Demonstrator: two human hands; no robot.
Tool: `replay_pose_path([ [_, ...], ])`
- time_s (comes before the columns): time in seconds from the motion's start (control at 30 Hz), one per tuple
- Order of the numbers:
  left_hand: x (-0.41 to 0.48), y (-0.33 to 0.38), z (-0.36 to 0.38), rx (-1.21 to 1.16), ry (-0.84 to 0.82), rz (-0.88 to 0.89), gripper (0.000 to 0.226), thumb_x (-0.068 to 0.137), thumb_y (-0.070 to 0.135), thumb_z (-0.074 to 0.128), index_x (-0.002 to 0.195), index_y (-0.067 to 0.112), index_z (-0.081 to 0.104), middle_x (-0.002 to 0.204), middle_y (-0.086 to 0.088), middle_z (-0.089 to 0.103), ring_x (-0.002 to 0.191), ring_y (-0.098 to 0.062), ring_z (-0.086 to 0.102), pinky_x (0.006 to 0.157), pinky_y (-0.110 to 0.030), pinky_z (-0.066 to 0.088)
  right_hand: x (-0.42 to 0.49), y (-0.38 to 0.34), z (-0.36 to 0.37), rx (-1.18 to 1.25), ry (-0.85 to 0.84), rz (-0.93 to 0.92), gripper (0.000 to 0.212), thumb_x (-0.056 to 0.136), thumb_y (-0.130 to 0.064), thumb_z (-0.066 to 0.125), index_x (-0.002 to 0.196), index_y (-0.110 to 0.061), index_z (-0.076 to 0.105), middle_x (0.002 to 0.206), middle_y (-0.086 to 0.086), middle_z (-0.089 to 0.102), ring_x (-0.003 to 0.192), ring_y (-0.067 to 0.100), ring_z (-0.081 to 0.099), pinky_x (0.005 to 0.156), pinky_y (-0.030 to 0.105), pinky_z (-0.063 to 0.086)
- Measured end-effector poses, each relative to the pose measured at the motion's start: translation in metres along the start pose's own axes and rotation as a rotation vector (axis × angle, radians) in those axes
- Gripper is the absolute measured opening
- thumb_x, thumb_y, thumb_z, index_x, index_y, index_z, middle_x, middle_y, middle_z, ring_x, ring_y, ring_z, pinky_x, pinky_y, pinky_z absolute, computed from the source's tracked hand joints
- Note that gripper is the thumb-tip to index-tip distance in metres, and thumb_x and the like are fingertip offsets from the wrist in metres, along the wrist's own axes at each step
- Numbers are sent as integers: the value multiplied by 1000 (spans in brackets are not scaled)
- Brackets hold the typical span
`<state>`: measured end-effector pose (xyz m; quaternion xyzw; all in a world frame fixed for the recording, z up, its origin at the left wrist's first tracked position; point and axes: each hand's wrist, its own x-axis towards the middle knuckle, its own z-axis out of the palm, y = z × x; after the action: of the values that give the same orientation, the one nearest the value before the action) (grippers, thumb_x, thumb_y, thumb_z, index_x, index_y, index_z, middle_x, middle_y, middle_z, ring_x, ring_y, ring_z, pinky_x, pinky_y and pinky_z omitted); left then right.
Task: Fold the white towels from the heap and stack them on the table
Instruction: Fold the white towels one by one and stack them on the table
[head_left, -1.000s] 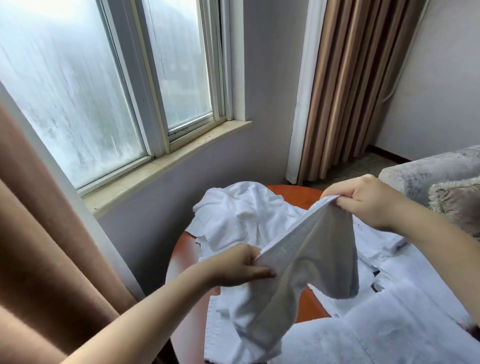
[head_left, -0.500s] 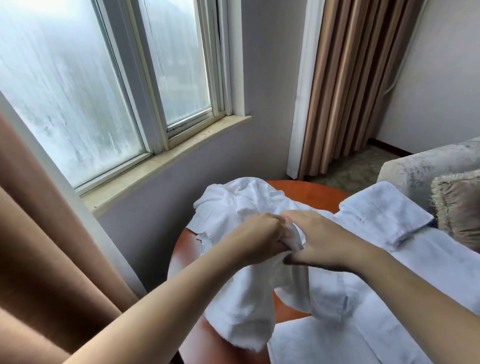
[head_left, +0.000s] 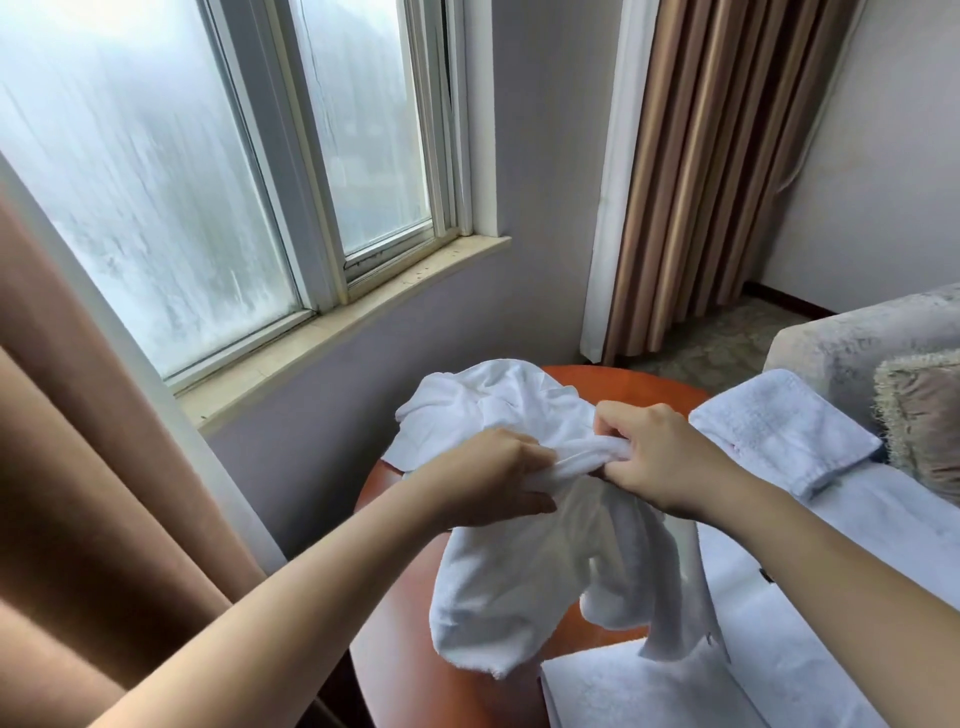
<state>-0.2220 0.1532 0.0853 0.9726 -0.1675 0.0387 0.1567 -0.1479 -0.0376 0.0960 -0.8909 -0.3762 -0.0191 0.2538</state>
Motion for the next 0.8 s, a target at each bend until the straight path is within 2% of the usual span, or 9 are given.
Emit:
replay_pose_path([
  [0.1,-4,-2,-4,-91,45,1,27,88,30,68,76,11,53,73,8,41,69,-13,36,62,-26,26,0,-2,-5,7,-38,-123,21,80,-17,55,84,-35,44,82,-13,52,77,18,51,67,30,43],
  [0.17,-5,-2,-7,-128,107,3,25,88,28,69,78,7,59,71,12,37,63,-10,35,58,-23,25,-4,-5,-7,16,-50,-238,33,77,-20,47,102,-42,46,94,-22,49,83,4,48,70,12,39],
  [0.2,-4,-2,-8,-131,120,4,24,88,27,69,80,5,63,71,13,38,62,-9,37,56,-21,26,-4,-5,-7,18,-53,-272,37,77,-18,45,104,-43,48,96,-23,47,83,2,46,70,9,37],
  [0.3,-3,-1,-16,-89,110,24,19,89,24,68,85,5,69,79,7,45,68,-12,41,56,-16,29,-3,-6,-7,30,-81,-258,26,73,-18,46,85,-37,58,91,-16,49,80,5,46,68,11,35],
  [0.37,-2,-1,-20,-36,103,65,18,89,22,68,83,5,68,82,4,47,70,-15,42,56,-20,26,-1,-7,-10,32,-145,-171,15,72,-20,55,70,-34,51,79,-11,50,75,8,47,65,20,35],
  [0.5,0,-1,-23,74,36,97,19,90,25,66,86,6,67,86,6,46,73,-17,45,58,-25,19,2,-2,-9,-29,-284,-40,34,72,-24,74,55,-24,44,61,-6,43,62,9,40,57,26,30],
  [0.6,2,1,-24,130,-30,108,16,90,24,65,89,9,68,88,4,52,73,-14,44,54,-21,24,0,3,-6,-83,-360,81,51,69,-44,77,50,-16,39,55,-3,36,55,11,35,55,29,28],
  [0.73,6,0,-23,184,-77,120,17,90,23,64,89,7,66,95,-2,57,79,-21,52,57,-25,18,-10,14,-5,1,-459,151,49,67,-39,80,51,-15,40,60,2,35,56,13,34,56,31,28],
  [0.8,8,-2,-22,196,-95,118,21,91,27,63,88,6,64,94,-3,56,78,-20,50,59,-24,18,-14,21,-5,17,-438,171,45,67,-40,78,53,-14,44,60,2,37,56,12,36,57,32,29],
])
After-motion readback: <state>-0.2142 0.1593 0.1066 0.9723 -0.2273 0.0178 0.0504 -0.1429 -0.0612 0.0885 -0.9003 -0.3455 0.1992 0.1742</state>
